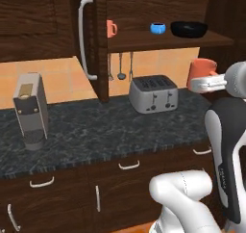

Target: Gather all objects into one cabinet and sort the glasses and bowls to opposite sides.

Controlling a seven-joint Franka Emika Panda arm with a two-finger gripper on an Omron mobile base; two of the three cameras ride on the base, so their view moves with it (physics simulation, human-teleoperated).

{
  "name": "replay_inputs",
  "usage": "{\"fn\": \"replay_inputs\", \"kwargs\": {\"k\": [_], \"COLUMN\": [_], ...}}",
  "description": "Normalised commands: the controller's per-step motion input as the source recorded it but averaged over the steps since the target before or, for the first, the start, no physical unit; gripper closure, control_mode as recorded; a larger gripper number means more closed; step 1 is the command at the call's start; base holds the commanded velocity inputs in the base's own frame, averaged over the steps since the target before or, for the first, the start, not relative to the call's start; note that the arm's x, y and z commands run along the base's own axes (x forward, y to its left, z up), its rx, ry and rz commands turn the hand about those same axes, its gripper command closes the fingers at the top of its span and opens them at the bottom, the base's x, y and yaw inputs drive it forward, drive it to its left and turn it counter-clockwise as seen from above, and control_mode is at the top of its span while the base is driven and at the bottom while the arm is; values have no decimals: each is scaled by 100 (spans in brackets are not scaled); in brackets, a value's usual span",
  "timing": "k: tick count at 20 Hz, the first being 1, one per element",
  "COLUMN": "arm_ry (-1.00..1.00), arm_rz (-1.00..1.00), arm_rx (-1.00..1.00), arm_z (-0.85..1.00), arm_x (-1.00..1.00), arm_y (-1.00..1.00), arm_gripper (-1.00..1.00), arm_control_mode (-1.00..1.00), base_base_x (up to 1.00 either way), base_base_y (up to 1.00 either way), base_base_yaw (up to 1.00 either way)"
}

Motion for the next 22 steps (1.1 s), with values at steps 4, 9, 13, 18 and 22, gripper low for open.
{"fn": "replay_inputs", "kwargs": {"k": [4,9,13,18,22], "arm_ry": [0,0,0,0,0], "arm_rz": [0,0,0,0,0], "arm_rx": [0,0,0,0,0], "arm_z": [0,0,0,0,0], "arm_x": [0,0,0,0,0], "arm_y": [0,0,0,0,0], "arm_gripper": [100,100,100,100,100], "arm_control_mode": [100,100,100,100,100], "base_base_x": [38,47,54,52,53], "base_base_y": [0,0,0,-11,-5], "base_base_yaw": [19,17,17,0,-1]}}
